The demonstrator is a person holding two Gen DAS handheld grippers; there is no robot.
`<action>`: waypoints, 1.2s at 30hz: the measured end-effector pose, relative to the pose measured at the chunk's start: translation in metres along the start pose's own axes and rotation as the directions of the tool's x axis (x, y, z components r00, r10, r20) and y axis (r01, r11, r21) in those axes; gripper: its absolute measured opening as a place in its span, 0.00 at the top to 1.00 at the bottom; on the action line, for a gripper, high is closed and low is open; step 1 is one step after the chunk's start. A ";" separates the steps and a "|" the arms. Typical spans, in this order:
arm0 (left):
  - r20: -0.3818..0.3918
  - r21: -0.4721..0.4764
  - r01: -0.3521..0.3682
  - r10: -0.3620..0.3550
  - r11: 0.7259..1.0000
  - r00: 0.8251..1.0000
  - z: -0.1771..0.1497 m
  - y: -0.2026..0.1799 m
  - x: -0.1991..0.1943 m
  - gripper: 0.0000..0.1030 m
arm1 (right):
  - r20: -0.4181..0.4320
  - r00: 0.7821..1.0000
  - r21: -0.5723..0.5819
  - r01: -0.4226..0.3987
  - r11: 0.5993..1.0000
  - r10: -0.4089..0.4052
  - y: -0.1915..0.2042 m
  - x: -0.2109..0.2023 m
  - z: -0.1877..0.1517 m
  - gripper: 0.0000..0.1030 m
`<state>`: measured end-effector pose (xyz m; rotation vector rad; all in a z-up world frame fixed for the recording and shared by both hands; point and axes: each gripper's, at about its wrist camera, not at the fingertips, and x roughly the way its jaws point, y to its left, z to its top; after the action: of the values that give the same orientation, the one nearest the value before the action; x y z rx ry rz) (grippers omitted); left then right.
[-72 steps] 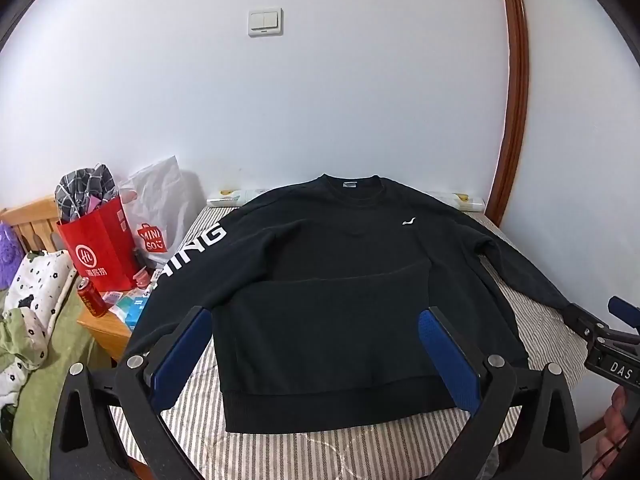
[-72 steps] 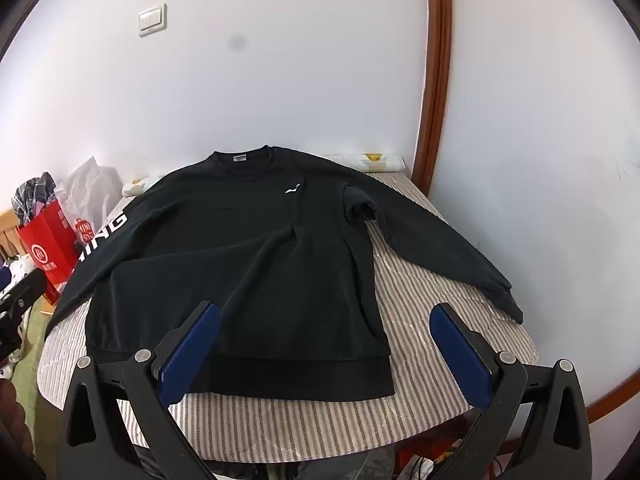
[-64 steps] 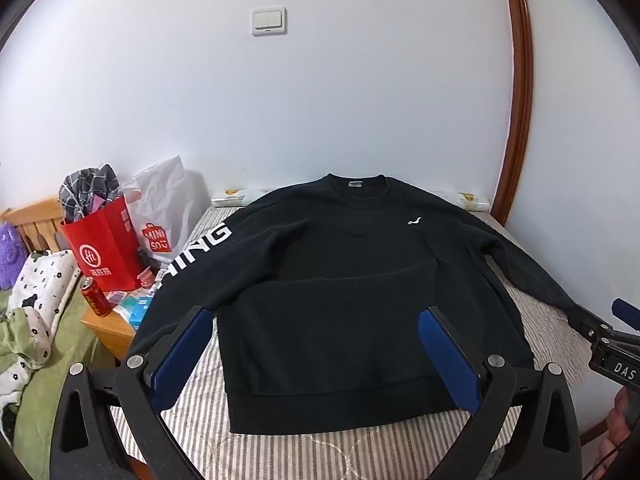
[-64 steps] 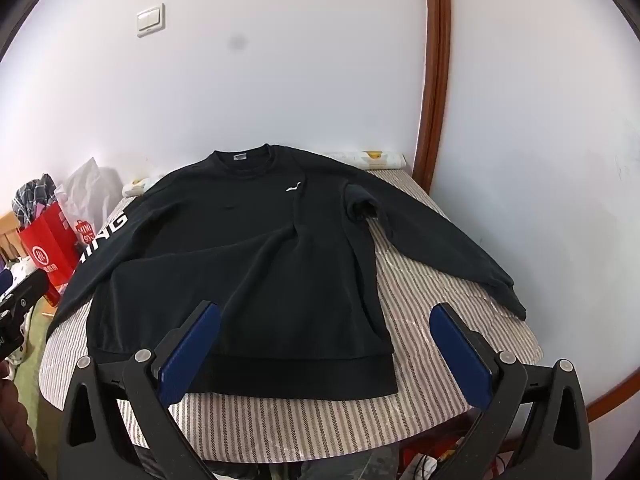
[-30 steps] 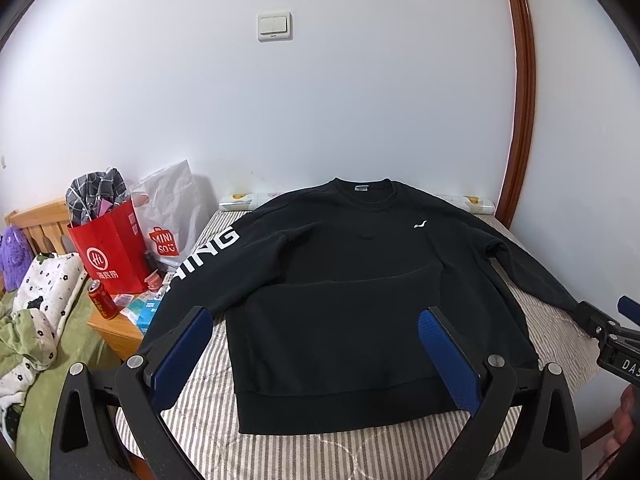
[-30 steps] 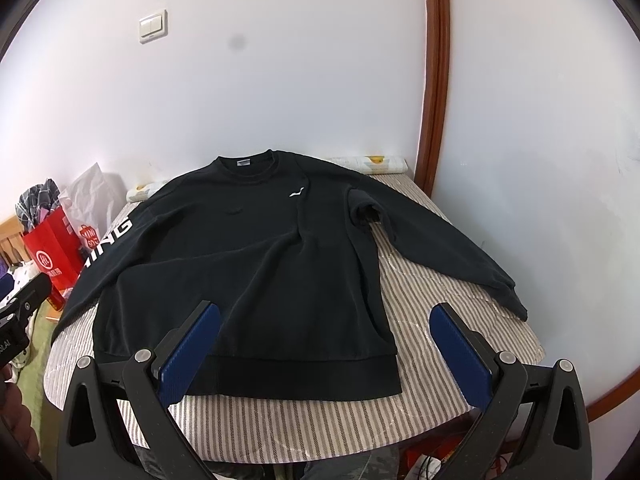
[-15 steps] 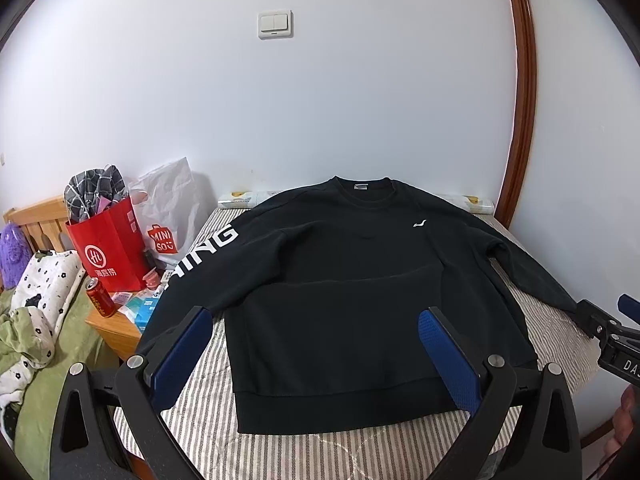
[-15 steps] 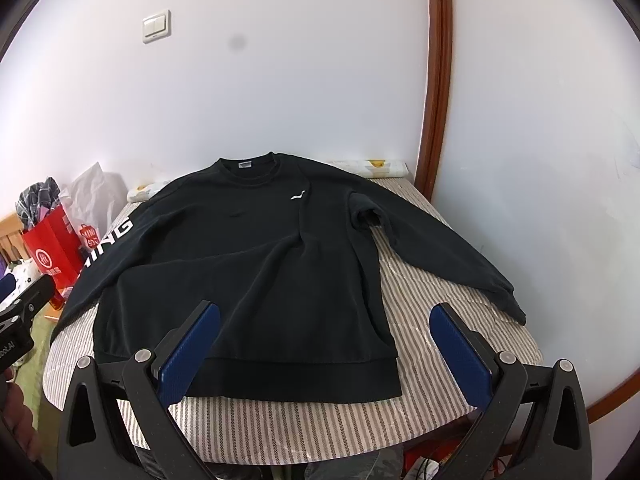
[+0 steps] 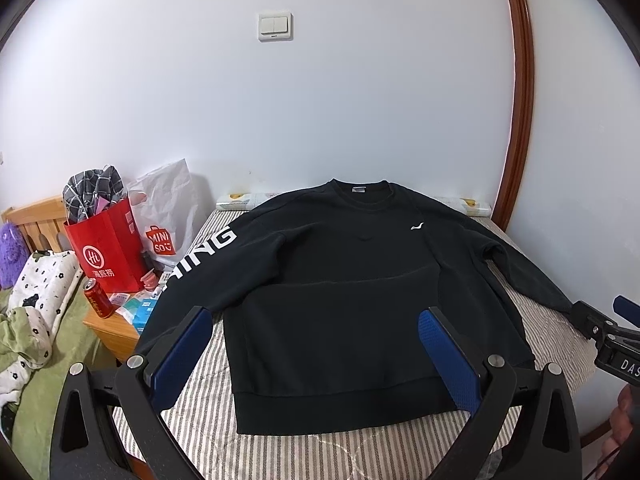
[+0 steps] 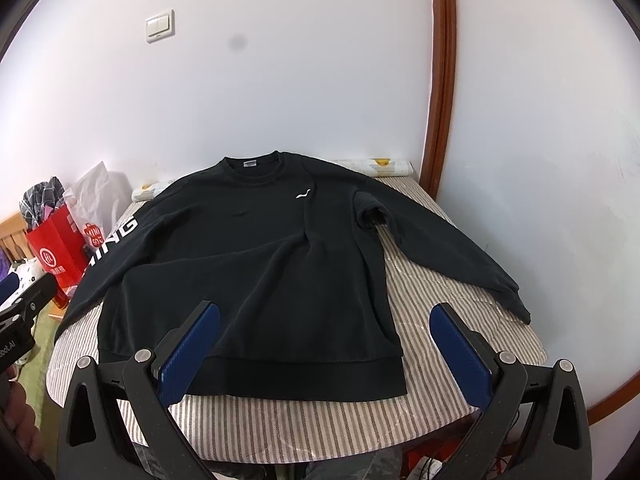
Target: Fold small clothes
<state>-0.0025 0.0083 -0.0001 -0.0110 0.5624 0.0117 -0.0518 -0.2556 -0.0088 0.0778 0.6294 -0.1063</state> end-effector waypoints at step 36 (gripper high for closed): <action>-0.041 -0.072 0.029 -0.032 0.997 0.999 -0.007 0.034 0.031 0.00 | 0.003 1.000 0.004 -0.020 1.000 0.020 0.012 0.029 -0.004 0.00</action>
<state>0.0196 0.0426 -0.0231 -0.0892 0.6036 0.0018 -0.0292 -0.2459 -0.0287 0.0877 0.6249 -0.0885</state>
